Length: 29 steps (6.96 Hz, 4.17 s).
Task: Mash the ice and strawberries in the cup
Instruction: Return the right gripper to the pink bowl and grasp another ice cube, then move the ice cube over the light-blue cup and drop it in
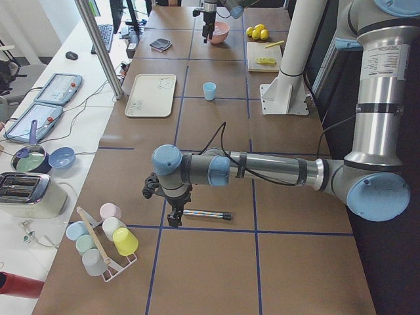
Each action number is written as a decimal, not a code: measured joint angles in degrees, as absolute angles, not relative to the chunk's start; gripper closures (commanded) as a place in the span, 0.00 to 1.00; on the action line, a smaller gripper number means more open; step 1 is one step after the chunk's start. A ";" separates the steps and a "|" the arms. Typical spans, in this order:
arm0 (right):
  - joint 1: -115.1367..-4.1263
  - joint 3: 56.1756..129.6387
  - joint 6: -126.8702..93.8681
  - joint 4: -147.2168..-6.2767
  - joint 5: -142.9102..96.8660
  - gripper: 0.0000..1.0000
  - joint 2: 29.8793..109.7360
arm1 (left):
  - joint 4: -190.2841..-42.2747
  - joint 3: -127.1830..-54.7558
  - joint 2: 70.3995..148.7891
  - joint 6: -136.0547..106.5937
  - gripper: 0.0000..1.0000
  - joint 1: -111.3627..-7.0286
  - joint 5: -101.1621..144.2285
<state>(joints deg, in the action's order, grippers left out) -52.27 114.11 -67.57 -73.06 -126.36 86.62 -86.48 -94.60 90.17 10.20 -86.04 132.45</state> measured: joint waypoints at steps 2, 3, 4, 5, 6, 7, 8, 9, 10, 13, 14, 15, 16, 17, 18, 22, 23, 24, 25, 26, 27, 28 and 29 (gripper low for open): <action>-58.64 114.04 -42.24 -72.99 -126.78 0.00 96.30 | -86.48 -94.68 90.18 10.14 0.00 -86.04 132.88; -61.86 112.80 -30.94 -73.03 -126.83 0.01 99.26 | -86.48 -94.67 90.12 10.12 0.00 -86.04 133.51; -64.42 110.74 -22.15 -73.07 -126.97 0.01 100.92 | -86.48 -94.76 90.01 10.11 0.00 -86.05 133.86; -65.78 108.67 -15.72 -73.03 -127.24 0.03 102.02 | -86.48 -94.95 89.87 10.09 0.00 -86.04 134.03; -66.27 107.41 -12.14 -72.98 -127.60 0.08 102.78 | -86.50 -95.16 89.64 10.07 0.00 -86.04 134.09; -66.37 106.96 -10.71 -72.94 -128.20 0.12 103.22 | -86.54 -95.38 89.29 10.09 0.00 -86.05 134.14; -66.34 106.76 -9.96 -72.89 -128.96 0.12 103.43 | -86.56 -95.53 89.05 10.10 0.00 -86.05 134.15; -66.20 106.31 -9.59 -72.84 -129.38 0.12 103.44 | -86.55 -95.56 88.92 10.10 0.00 -86.04 134.16; -65.92 105.53 -9.47 -72.78 -129.33 0.12 103.30 | -86.53 -95.56 88.89 10.11 0.00 -86.05 134.19; -64.80 103.40 -9.46 -72.69 -128.78 0.23 102.49 | -86.57 -95.64 88.86 10.11 0.00 -86.04 134.21; -64.40 103.21 -9.50 -72.69 -128.72 0.38 102.43 | -86.57 -95.68 88.86 10.11 0.00 -86.04 134.21; -64.24 103.14 -9.57 -72.69 -128.66 0.55 102.38 | -86.57 -95.70 88.86 10.11 0.00 -86.05 134.21; -64.20 103.12 -9.60 -72.69 -128.53 0.78 102.34 | -86.57 -95.71 88.87 10.11 0.00 -86.04 134.21; -64.18 103.10 -9.58 -72.69 -128.33 0.97 102.29 | -86.57 -95.71 88.88 10.11 0.00 -86.05 134.21; -64.17 103.11 -9.50 -72.64 -128.22 1.00 102.25 | -86.57 -95.71 88.88 10.11 0.00 -86.05 134.21; -65.76 105.80 -9.62 -69.70 -130.54 1.00 102.89 | -86.55 -95.71 88.86 10.11 0.00 -86.04 134.21; -66.40 108.34 -11.28 -69.61 -132.58 1.00 103.14 | -86.54 -95.74 88.86 10.11 0.00 -86.04 134.21; -66.56 110.86 -15.96 -69.45 -134.43 1.00 102.95 | -86.55 -95.77 88.86 10.09 0.00 -86.05 134.21; -66.09 112.94 -22.98 -69.26 -135.93 1.00 101.55 | -86.56 -95.79 88.86 10.07 0.00 -86.05 134.23; -64.77 114.48 -31.95 -69.17 -137.71 1.00 98.09 | -86.55 -95.78 88.86 10.07 0.00 -86.04 134.57; -62.52 115.12 -41.67 -69.14 -138.88 1.00 93.14 | -86.52 -95.75 88.86 10.04 0.00 -86.05 135.08; -59.14 115.25 -51.74 -69.17 -138.63 1.00 87.20 | -86.50 -95.73 88.86 10.03 0.00 -86.05 135.32; -54.49 115.13 -61.25 -69.22 -136.26 1.00 81.32 | -86.51 -95.74 88.86 10.02 0.00 -86.05 135.40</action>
